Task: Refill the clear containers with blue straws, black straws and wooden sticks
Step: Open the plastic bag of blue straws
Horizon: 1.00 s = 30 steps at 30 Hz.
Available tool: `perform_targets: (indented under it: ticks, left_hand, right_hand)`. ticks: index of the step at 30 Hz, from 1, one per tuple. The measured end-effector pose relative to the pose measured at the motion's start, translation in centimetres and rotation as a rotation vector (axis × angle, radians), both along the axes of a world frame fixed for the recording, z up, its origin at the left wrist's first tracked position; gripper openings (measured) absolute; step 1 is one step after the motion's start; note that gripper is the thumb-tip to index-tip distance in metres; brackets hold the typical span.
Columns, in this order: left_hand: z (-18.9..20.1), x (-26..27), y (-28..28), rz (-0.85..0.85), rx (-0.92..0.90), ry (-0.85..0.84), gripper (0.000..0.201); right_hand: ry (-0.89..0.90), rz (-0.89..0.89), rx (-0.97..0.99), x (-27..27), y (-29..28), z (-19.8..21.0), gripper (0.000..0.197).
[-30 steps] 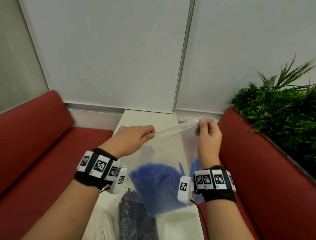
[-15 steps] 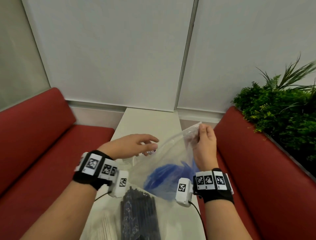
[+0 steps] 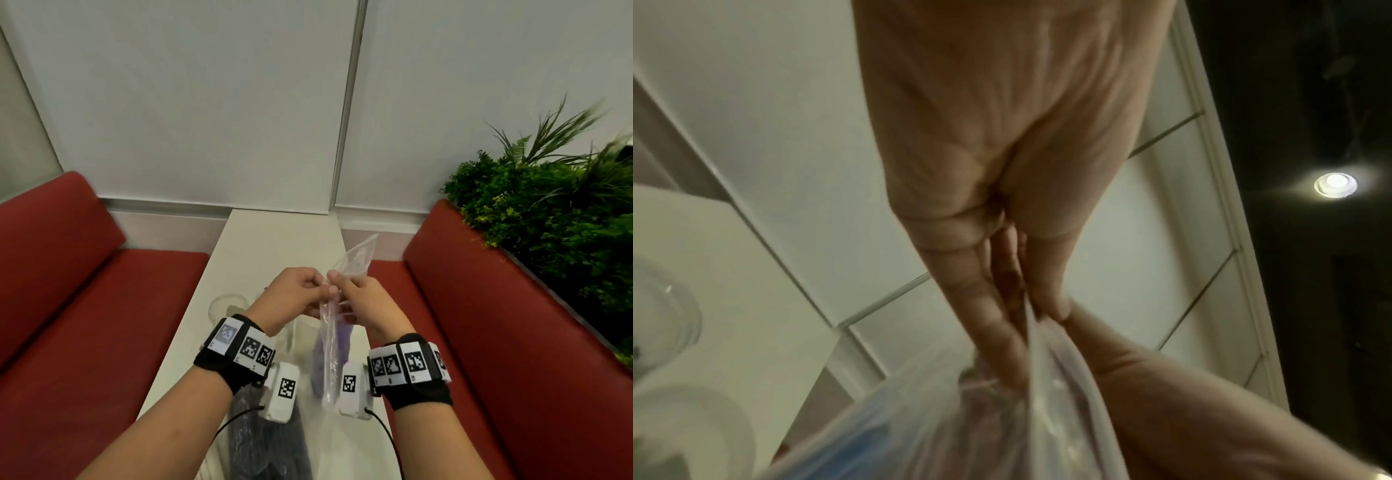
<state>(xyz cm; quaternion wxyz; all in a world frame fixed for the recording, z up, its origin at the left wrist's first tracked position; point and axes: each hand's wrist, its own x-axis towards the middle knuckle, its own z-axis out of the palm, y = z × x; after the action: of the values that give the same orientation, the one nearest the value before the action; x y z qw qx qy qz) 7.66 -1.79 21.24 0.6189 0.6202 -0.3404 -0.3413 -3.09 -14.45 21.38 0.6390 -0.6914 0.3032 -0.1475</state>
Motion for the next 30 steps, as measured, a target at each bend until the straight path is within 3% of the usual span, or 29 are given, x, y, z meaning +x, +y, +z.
perform_targets:
  ticks: [3, 6, 8, 10, 11, 14, 17, 20, 22, 23, 24, 26, 27, 28, 30]
  left_hand:
    - [-0.5, 0.1, 0.1, 0.077, -0.021, 0.263, 0.012]
    - [-1.5, 1.5, 0.8, 0.190, -0.139, 0.731, 0.008]
    - [-2.4, 2.2, 1.1, 0.242, -0.213, 1.054, 0.014]
    - [-3.5, 2.2, 1.0, 0.242, -0.206, 1.243, 0.023]
    - [-4.0, 2.0, 0.9, 0.221, -0.156, 1.257, 0.026]
    - [-5.3, 1.5, 0.6, 0.185, 0.030, 1.044, 0.023]
    - [-5.8, 1.7, 0.8, 0.176, 0.120, 0.887, 0.047]
    - [-5.9, 2.0, 0.8, 0.190, 0.206, 0.885, 0.047]
    - [-5.7, 1.8, 0.2, 0.146, 0.290, 0.772, 0.044]
    - [-5.4, 1.7, -0.1, 0.116, 0.316, 0.717, 0.044]
    - [-5.2, 1.6, -0.5, 0.090, 0.321, 0.690, 0.044]
    - [-4.4, 1.5, -0.8, 0.043, 0.265, 0.727, 0.035]
    - [-4.0, 1.5, -0.8, 0.013, 0.234, 0.721, 0.028]
    - [-3.6, 1.3, -0.7, -0.017, 0.244, 0.623, 0.028]
    - [-2.8, 0.9, -0.1, -0.090, 0.472, 0.146, 0.058]
  right_hand:
    - [-0.144, -0.161, 0.306, -0.2, -0.4, -1.3, 0.017]
    - [-0.386, -0.312, 0.880, -1.1, -2.3, -2.5, 0.015]
    - [-0.514, -0.354, 1.160, -1.6, -3.0, -3.6, 0.019]
    - [-0.498, -0.367, 1.215, -1.4, -3.2, -5.0, 0.033]
    - [-0.453, -0.358, 1.148, -1.2, -3.1, -5.6, 0.034]
    - [-0.197, -0.283, 0.692, -1.1, -2.3, -6.6, 0.019]
    - [0.009, -0.081, 0.111, -2.0, -2.4, -6.8, 0.058]
    - [0.219, 0.101, -0.356, -2.2, -2.2, -6.0, 0.099]
    - [0.264, 0.147, -0.561, -1.8, -1.3, -5.1, 0.118]
    - [0.220, 0.183, -0.600, -1.5, -0.9, -4.6, 0.116]
    - [0.143, 0.226, -0.567, -1.2, -0.8, -4.4, 0.101]
    - [0.051, 0.227, -0.360, -1.1, -0.2, -4.2, 0.045]
    - [0.046, 0.133, -0.262, -1.1, -0.2, -4.5, 0.026]
    - [0.045, 0.007, -0.172, -1.1, -0.4, -4.9, 0.021]
    - [0.042, -0.207, -0.059, -1.4, -1.0, -5.6, 0.016]
